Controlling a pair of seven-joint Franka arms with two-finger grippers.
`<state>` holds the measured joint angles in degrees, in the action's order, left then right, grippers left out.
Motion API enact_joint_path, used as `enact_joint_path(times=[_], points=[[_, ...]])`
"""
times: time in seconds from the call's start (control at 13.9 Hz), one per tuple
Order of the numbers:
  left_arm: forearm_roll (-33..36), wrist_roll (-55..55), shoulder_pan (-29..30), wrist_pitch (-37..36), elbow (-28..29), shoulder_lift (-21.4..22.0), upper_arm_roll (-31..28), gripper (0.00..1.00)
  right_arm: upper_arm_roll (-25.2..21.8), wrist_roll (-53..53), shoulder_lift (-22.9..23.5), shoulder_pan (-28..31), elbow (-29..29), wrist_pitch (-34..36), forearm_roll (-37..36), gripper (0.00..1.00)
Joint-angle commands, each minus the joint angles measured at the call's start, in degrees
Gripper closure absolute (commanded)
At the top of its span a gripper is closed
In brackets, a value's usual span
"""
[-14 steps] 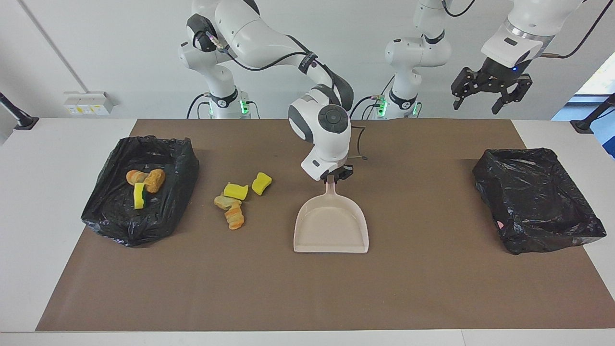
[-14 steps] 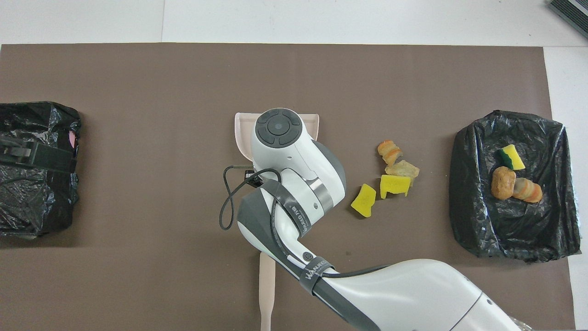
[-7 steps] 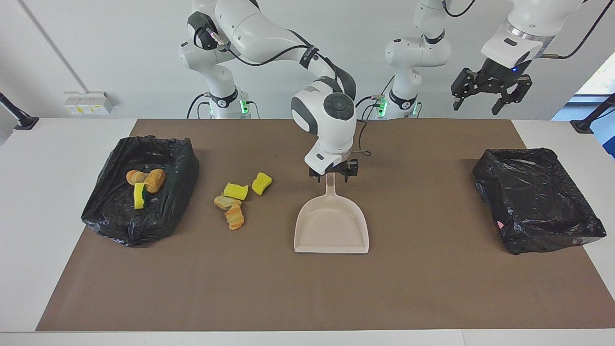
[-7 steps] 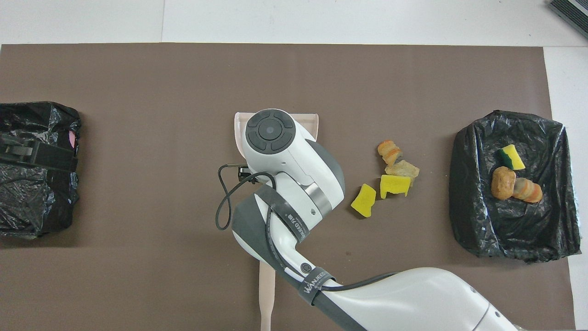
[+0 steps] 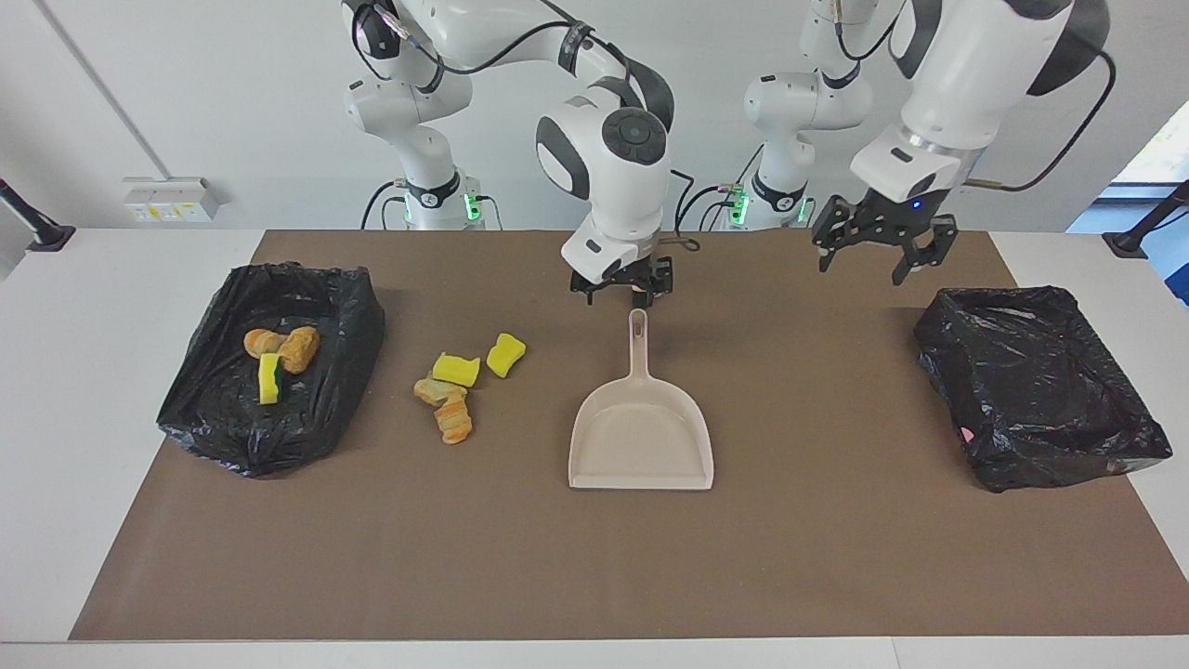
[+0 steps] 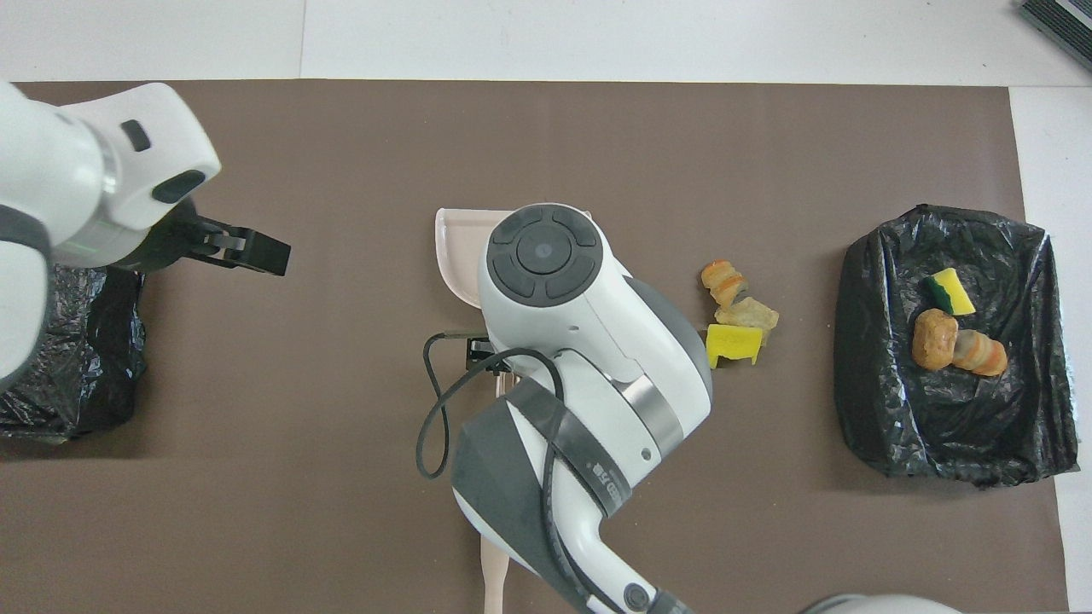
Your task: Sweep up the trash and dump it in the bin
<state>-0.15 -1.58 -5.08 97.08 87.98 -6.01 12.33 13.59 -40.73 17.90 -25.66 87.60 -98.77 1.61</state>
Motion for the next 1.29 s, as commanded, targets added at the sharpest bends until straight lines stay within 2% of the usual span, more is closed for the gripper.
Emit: enact_joint_path(times=[0.0, 0.14, 0.29, 0.5, 0.65, 0.79, 1.01, 1.22], points=[[3.6, -6.2, -0.4, 5.5, 0.3, -5.0, 4.0, 0.00, 0.1, 0.8, -10.1, -0.6, 14.0, -2.3, 3.7, 0.00], [6.9, -10.9, -0.5, 7.6, 0.4, -8.8, 8.2, 0.00, 0.1, 0.3, -15.1, -3.0, 22.3, -6.0, 7.4, 0.00], [11.0, -20.0, -1.7, 11.8, 0.8, -13.6, 12.2, 0.00, 0.0, 0.2, -19.9, -5.9, 29.3, -7.7, 11.4, 0.00], [11.6, -27.1, -2.7, 17.7, 6.7, -14.8, 16.3, 0.00, 0.1, -3.4, -24.1, -9.6, 35.7, -9.6, 16.0, 0.00], [11.7, -32.4, -3.0, 22.3, 10.0, -15.3, 18.6, 0.00, 0.0, -7.1, -23.9, -13.5, 39.1, -14.1, 16.1, 0.00], [11.7, -33.7, -4.6, 23.2, 11.7, -16.3, 19.6, 0.00, 0.1, -10.1, -22.8, -16.7, 41.8, -19.7, 16.9, 0.00], [16.3, -38.4, -5.4, 25.1, 12.0, -19.2, 19.8, 0.00, 0.0, -15.1, -17.6, -20.6, 42.4, -27.6, 17.2, 0.00], [16.6, -38.5, -5.4, 25.6, 12.1, -19.6, 19.8, 0.00, 0.0, -15.3, -17.0, -20.9, 42.7, -28.0, 17.2, 0.00]])
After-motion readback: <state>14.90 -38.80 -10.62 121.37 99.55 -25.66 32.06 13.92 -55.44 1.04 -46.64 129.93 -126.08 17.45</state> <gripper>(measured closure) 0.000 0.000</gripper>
